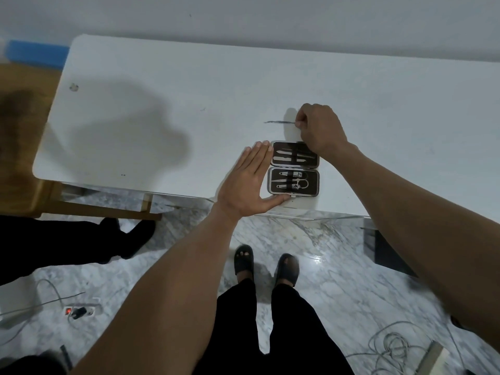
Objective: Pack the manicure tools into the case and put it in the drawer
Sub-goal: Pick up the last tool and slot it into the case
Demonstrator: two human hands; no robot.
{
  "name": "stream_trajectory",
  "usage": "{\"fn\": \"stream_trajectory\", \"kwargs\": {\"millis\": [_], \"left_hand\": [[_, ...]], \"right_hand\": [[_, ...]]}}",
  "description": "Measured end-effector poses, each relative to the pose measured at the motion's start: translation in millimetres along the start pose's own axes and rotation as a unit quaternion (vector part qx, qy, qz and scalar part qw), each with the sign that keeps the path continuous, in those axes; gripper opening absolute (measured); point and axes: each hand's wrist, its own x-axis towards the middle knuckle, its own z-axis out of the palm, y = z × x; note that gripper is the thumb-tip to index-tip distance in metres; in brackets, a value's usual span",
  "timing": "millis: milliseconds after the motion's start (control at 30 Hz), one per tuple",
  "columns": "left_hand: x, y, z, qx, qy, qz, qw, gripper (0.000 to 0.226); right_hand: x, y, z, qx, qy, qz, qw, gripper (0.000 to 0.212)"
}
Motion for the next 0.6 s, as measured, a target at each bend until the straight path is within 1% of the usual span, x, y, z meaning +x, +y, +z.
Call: {"fn": "stream_trajectory", "kwargs": {"millis": [100, 200, 500, 600], "left_hand": [[0.1, 0.5, -1.3, 0.002, -0.003, 0.001, 1.0, 0.113], [-0.3, 0.8, -1.3, 0.004, -0.012, 0.001, 1.0, 0.114], [-0.8, 2.3, -2.8, 0.003, -0.015, -0.001, 1.0, 0.114], [-1.0, 2.2, -3.1, 0.005, -0.02, -0.003, 1.0, 0.115]], "right_hand": [[-5.0, 9.0, -9.1, 0.053, 0.012, 0.037, 0.998, 0.02], [-13.8, 18.8, -15.3, 0.092, 0.03, 0.067, 0.993, 0.017], [-58.6, 33.5, -27.1, 0.151, 0.075, 0.075, 0.983, 0.016], [-69.4, 36.6, -26.9, 0.162, 0.078, 0.084, 0.98, 0.015]]}}
